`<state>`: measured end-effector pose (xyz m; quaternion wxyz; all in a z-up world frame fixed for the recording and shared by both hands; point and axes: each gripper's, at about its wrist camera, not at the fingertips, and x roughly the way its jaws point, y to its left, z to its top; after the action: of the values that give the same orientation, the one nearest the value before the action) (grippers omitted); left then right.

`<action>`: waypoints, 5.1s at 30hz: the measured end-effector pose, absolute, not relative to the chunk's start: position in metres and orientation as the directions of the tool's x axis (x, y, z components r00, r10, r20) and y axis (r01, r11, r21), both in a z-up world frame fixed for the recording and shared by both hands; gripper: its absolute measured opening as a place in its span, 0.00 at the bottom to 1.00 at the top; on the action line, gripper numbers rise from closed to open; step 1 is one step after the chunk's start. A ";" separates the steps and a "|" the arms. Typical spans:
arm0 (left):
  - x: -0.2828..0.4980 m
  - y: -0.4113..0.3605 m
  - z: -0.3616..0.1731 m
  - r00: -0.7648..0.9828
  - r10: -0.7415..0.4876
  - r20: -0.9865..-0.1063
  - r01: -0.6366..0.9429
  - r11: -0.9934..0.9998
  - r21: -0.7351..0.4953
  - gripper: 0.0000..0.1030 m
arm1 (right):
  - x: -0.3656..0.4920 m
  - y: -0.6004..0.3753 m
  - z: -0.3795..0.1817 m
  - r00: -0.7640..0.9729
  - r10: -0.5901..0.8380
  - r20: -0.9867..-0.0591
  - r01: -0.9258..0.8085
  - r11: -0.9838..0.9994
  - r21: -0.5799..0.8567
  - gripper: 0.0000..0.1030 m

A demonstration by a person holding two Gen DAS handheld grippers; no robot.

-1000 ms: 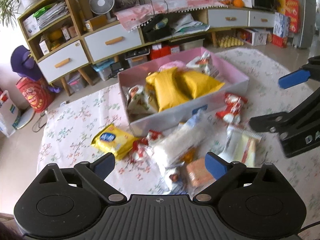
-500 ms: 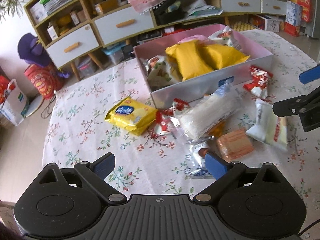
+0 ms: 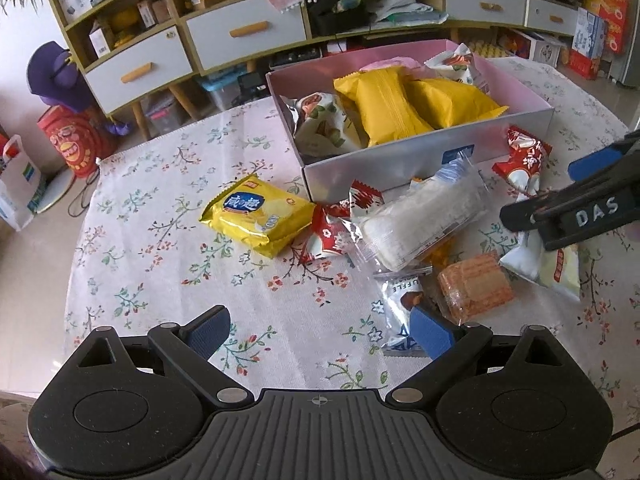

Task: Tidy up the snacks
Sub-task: 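Grasp the small silver-blue wrapper with the left tool while the right tool grasps the cream wafer bag, then carry both snacks into the pink box and open both tools to release them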

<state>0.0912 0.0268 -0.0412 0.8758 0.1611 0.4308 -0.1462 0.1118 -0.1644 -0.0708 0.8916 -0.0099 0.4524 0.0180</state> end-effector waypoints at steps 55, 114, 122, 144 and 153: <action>0.077 0.024 -0.053 0.489 -0.323 -0.810 0.584 0.811 0.029 0.29 | 0.058 -0.193 -0.078 0.551 0.168 -0.818 -0.287 0.958 0.003 0.33; 0.142 -0.017 0.007 0.662 -0.216 -0.718 0.460 0.873 0.161 0.25 | 0.125 -0.209 -0.016 0.696 0.099 -0.711 -0.136 0.991 0.005 0.25; 0.184 -0.029 -0.013 0.635 -0.145 -0.759 0.438 0.877 0.198 0.25 | 0.152 -0.218 -0.023 0.696 0.070 -0.715 -0.103 0.995 -0.002 0.25; 0.236 -0.042 -0.038 0.625 -0.100 -0.774 0.398 0.894 0.206 0.26 | 0.196 -0.229 -0.045 0.692 0.078 -0.718 -0.077 0.996 0.034 0.26; 0.223 -0.046 -0.035 0.606 -0.114 -0.787 0.429 0.880 0.203 0.33 | 0.191 -0.228 -0.036 0.700 0.085 -0.709 -0.074 0.996 0.046 0.42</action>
<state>0.2226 -0.0462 -0.0351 0.8759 0.1895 0.4158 -0.1551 0.1910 -0.2279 -0.0358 0.9220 0.0067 0.3848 0.0432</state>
